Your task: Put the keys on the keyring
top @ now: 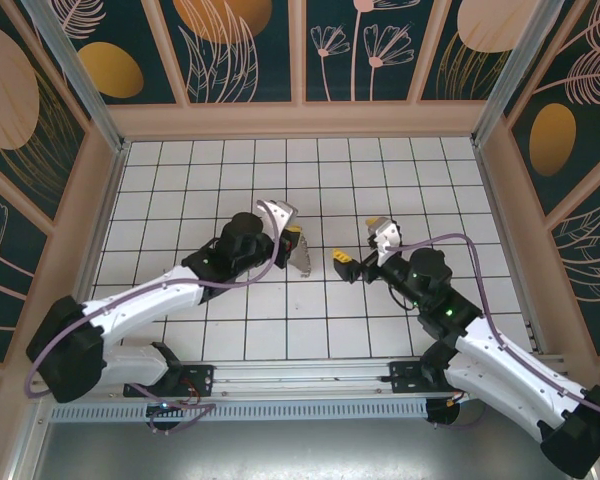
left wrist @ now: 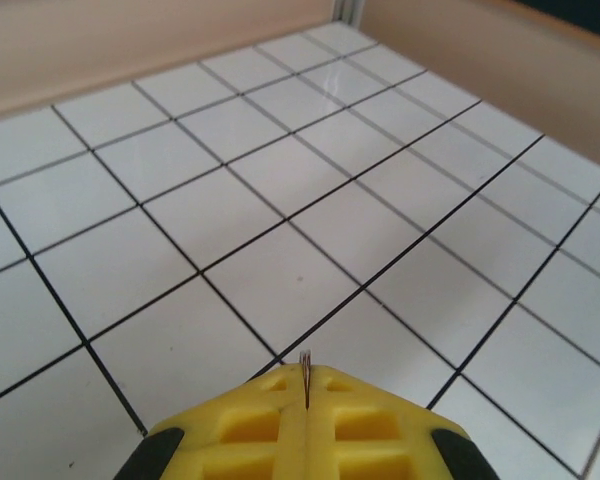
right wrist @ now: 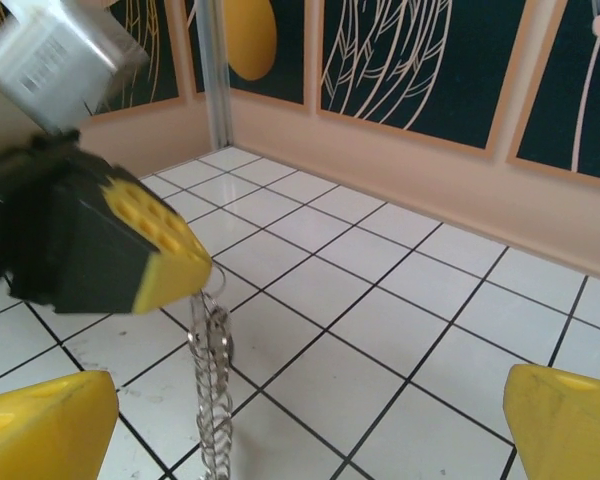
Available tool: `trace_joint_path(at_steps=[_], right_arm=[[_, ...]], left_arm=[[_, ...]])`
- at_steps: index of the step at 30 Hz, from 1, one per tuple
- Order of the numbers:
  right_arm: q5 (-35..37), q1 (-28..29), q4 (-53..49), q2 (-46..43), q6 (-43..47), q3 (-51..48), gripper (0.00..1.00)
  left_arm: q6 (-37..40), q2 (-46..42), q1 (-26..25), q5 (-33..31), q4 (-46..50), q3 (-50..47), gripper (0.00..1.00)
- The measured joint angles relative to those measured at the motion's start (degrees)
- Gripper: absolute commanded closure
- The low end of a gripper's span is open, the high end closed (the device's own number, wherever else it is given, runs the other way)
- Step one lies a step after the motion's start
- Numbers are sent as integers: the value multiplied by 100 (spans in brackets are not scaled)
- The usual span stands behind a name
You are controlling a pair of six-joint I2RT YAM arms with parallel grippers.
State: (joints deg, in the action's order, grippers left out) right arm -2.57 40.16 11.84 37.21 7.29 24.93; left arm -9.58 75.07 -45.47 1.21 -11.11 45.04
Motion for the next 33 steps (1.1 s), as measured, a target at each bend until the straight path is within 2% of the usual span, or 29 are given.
trace_joint_path(at_steps=[6, 14, 20, 27, 33], right_arm=[[0, -170, 188, -201, -37, -46, 1], [-9, -428, 299, -219, -127, -125, 1], [-57, -634, 352, -219, -197, -127, 1], [-203, -815, 439, -149, -282, -125, 1], [-396, -1067, 518, -15, -348, -125, 1]], left_arm=[[-20, 931, 332, 310, -179, 542, 100], [39, 2260, 673, 802, -116, 2210, 100], [98, 3141, 929, 1110, 26, 2879, 100], [118, 3342, 1010, 1294, 101, 2959, 100], [59, 2800, 1012, 1394, -125, 2055, 100]])
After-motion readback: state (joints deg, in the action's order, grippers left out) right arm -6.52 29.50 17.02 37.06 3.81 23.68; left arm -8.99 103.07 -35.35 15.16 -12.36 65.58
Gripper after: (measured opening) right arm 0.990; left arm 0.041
